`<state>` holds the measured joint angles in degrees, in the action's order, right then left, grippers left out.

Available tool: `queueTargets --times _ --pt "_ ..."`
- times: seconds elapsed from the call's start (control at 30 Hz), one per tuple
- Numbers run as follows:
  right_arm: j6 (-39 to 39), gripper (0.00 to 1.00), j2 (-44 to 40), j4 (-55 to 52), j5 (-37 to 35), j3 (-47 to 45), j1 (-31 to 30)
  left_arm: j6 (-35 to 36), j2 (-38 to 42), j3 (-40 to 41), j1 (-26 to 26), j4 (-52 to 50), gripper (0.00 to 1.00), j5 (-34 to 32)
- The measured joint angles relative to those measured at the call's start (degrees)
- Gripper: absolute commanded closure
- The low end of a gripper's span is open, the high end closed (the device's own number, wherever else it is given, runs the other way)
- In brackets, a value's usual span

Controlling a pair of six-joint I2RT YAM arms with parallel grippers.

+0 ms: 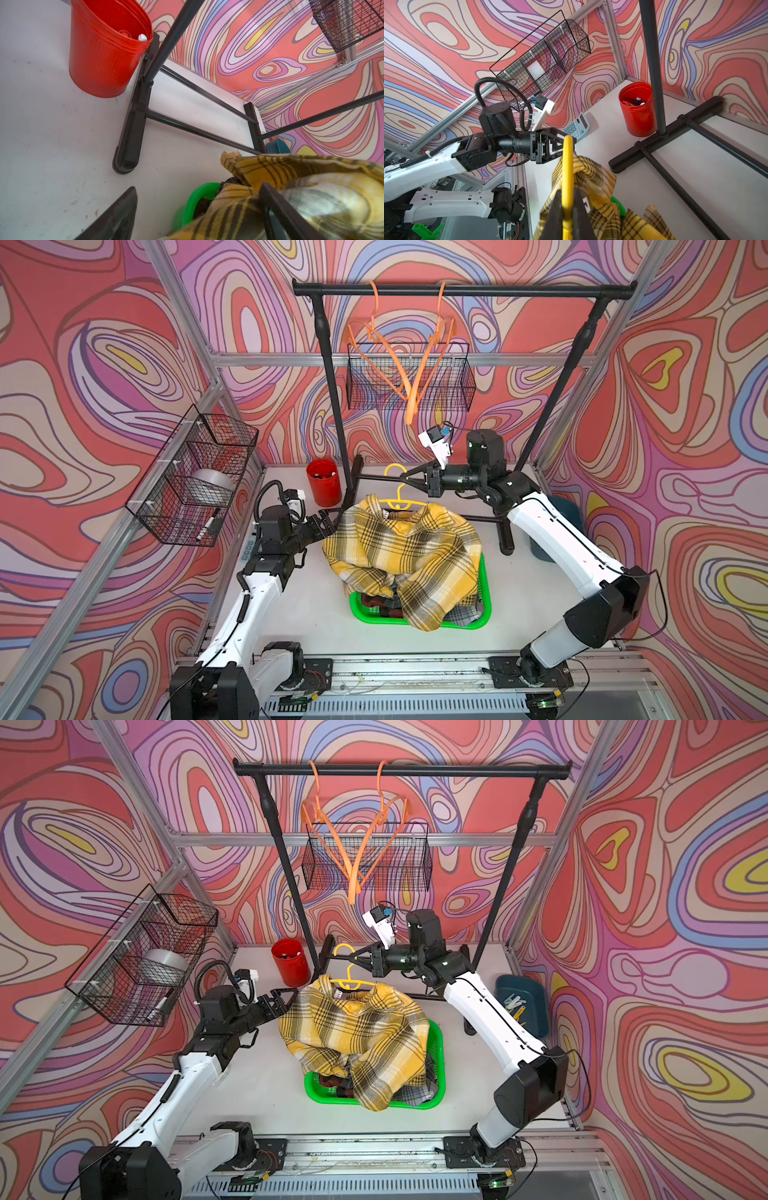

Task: Remove the clothespins securing long-sleeve shirts to the hanger
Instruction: Remove the long-sleeve shirt from the hanger.

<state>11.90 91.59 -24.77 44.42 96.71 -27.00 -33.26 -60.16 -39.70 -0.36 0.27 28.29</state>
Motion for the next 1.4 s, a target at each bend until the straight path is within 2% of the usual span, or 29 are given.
queueTargets --times 0.33,0.53,0.8,0.87,0.97,1.03,1.07,1.2,1.4 --pt "-0.5 1.00 0.2 -4.1 -1.2 4.5 2.7 -2.0 5.2 6.8 0.1 8.3 0.14 1.1" --pt "-0.6 1.00 0.1 -5.7 -1.4 5.1 4.5 -4.9 6.1 14.3 0.8 23.3 0.26 4.6" --pt "-0.7 1.00 -0.9 -6.1 -1.5 5.1 5.2 -11.5 -4.0 14.5 0.8 38.1 0.50 12.6" --pt "-0.6 1.00 -1.2 -6.1 -1.4 5.1 5.2 -13.4 -6.4 14.3 0.8 41.0 0.62 14.2" --pt "-0.6 1.00 -1.5 -5.8 -1.4 4.9 5.2 -15.5 -8.4 13.9 0.8 43.8 0.87 16.1" --pt "-0.6 1.00 -1.6 -5.7 -1.5 4.8 5.2 -16.5 -8.7 13.6 0.8 44.7 0.99 16.6" --pt "-0.7 1.00 -1.6 -5.7 -1.6 4.8 5.2 -16.7 -8.6 13.5 0.8 45.0 1.00 16.7" --pt "-0.7 1.00 -1.6 -5.8 -2.0 4.5 5.6 -16.3 -6.3 13.4 0.9 42.4 1.00 15.0" --pt "-0.5 1.00 -1.9 -5.7 -2.8 3.8 7.3 -13.0 6.2 13.6 1.4 28.9 1.00 4.6"
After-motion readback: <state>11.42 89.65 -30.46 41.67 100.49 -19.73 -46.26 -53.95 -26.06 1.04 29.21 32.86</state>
